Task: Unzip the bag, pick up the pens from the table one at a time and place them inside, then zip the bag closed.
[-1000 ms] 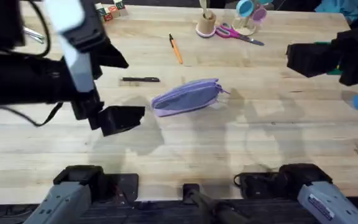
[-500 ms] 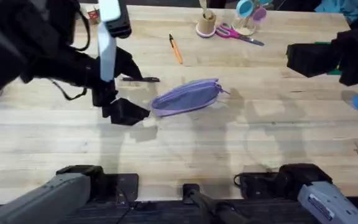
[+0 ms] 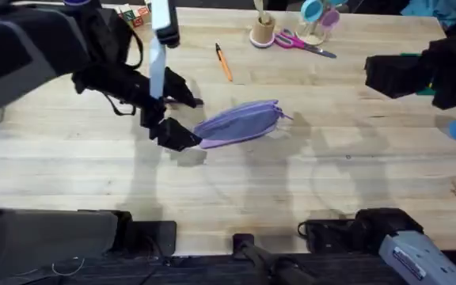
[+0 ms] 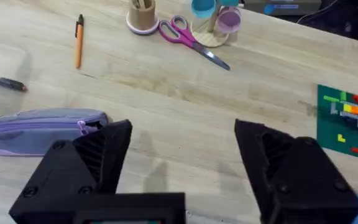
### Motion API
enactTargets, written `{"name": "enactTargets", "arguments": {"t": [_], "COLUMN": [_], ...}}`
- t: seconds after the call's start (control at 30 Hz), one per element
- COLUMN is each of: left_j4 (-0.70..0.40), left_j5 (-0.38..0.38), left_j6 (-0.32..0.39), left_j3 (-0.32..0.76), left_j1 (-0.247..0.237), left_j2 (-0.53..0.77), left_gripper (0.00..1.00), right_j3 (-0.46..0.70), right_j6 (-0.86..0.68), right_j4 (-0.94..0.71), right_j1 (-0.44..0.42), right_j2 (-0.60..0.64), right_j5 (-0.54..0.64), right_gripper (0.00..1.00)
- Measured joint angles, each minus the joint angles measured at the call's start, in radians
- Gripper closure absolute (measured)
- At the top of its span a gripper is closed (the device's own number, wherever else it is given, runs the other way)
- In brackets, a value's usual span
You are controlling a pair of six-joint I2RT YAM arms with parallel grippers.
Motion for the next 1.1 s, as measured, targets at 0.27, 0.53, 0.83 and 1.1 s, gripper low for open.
{"name": "enactTargets", "arguments": {"t": [0.27, 0.53, 0.83, 1.1], "left_j4": [0.057, 0.07, 0.09, 0.094], "left_j5": [0.017, 0.017, 0.029, 0.033], "left_j6": [0.001, 0.001, 0.008, 0.008], "left_j3": [0.0, -0.001, -0.001, -0.001], "left_j1": [-0.078, -0.095, -0.094, -0.093], "left_j2": [0.075, 0.107, 0.107, 0.107], "left_gripper": [0.006, 0.17, 0.908, 0.957], "right_j3": [0.0, 0.0, 0.0, 0.0], "right_j6": [0.0, 0.0, 0.0, 0.023], "right_j4": [0.0, 0.0, 0.0, -0.037], "right_j1": [0.0, 0.0, 0.0, 0.0], "right_j2": [0.0, 0.0, 0.0, 0.0], "right_j5": [0.0, 0.0, 0.0, 0.0], "right_gripper": [0.005, 0.006, 0.006, 0.006]}}
